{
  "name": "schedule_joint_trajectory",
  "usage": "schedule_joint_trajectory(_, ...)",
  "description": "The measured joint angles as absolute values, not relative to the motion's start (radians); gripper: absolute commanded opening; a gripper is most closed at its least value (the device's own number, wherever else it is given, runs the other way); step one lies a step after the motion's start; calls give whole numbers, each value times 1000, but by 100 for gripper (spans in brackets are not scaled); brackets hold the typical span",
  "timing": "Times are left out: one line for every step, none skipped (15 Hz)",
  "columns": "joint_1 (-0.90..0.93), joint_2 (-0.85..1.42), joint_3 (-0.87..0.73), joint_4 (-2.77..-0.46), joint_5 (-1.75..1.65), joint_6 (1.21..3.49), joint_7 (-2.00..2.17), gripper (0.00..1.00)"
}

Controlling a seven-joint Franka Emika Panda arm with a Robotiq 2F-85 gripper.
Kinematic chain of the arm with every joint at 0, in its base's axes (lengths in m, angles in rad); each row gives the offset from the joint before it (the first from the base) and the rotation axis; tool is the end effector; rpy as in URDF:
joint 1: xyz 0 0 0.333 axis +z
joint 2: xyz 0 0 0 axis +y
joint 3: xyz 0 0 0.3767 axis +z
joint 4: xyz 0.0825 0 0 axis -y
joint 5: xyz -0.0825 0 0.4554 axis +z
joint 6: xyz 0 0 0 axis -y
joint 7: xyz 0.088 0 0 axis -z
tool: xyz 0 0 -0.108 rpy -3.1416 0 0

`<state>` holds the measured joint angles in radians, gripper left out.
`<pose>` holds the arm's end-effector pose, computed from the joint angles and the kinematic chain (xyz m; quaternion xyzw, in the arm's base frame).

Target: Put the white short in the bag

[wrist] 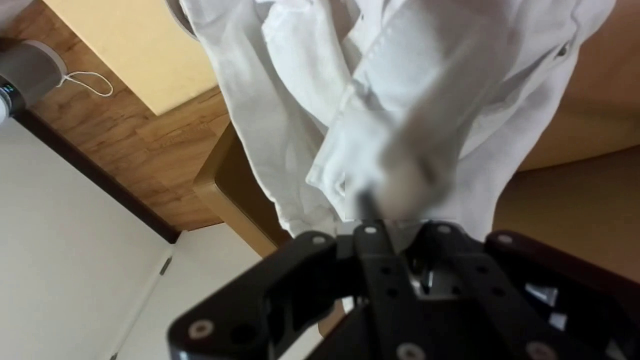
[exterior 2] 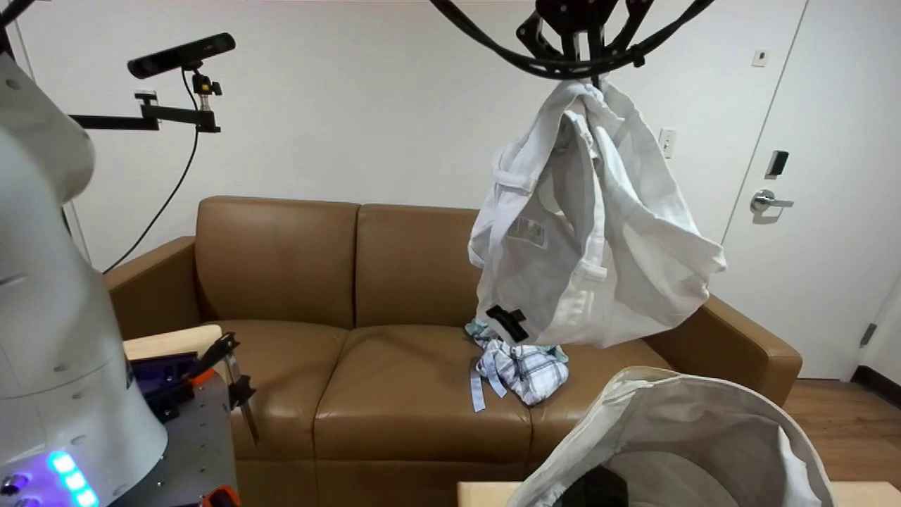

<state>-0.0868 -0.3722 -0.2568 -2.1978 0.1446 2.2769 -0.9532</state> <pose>0.4956 -0.1916 0.6136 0.9357 0.2571 0.2382 0.0417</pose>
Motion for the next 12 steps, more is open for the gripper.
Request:
schedule_joint_trajectory(-81,-362,-249,-2198,145,2279,-953,6)
schedule_joint_trajectory(-76,-354,-248,-2198,145,2279,-952,6)
schedule_joint_trajectory(-76,-349,-248,-2199,145,2280,-933,6)
schedule_joint_trajectory(-77,-344,-251,-2198,149,2283,-890,6)
schedule_joint_trajectory(-80,-340,-258,-2196,149,2292,-848,6)
schedule_joint_trajectory(-86,-336,-268,-2195,149,2302,-813,6)
schedule_joint_trajectory(-93,-331,-284,-2195,149,2315,-785,6)
schedule_joint_trajectory(-102,-325,-305,-2195,149,2330,-765,6)
schedule_joint_trajectory(-113,-317,-328,-2195,150,2344,-747,6)
schedule_joint_trajectory(-124,-308,-353,-2195,151,2360,-734,6)
schedule_joint_trajectory(-137,-298,-378,-2195,155,2376,-722,6)
schedule_joint_trajectory(-150,-286,-402,-2196,160,2394,-711,6)
